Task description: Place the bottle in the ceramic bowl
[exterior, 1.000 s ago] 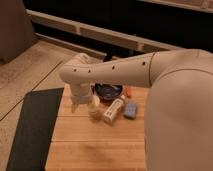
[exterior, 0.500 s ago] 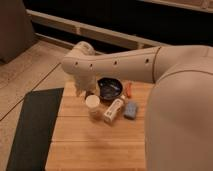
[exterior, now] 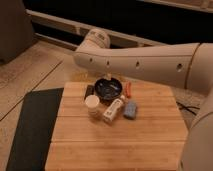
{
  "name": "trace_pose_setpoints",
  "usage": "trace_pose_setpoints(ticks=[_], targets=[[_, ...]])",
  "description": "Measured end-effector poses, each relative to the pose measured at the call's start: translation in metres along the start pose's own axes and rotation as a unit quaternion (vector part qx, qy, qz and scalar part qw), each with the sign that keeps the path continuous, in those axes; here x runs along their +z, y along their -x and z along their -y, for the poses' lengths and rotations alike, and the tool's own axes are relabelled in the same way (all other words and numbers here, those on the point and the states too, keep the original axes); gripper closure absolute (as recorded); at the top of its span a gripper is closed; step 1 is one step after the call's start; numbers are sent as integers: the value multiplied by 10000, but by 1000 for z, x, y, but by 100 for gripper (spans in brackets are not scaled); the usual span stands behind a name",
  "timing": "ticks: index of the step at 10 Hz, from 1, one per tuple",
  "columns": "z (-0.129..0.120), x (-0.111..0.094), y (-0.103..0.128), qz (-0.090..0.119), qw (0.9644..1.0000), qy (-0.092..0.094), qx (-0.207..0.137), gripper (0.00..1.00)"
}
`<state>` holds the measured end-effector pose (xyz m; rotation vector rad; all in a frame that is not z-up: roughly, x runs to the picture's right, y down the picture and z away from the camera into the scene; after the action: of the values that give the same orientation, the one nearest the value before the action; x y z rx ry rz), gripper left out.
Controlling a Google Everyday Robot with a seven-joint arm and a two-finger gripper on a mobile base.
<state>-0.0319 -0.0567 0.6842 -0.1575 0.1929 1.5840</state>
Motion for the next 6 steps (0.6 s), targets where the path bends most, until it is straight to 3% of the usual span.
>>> trace_pose_setpoints(ticks=[3, 5, 6], targets=[[-2, 2, -3, -53, 10000, 20, 29, 35], [24, 20, -28, -366, 9976, 0, 588, 35], [46, 29, -45, -516, 9940, -9, 966, 35]])
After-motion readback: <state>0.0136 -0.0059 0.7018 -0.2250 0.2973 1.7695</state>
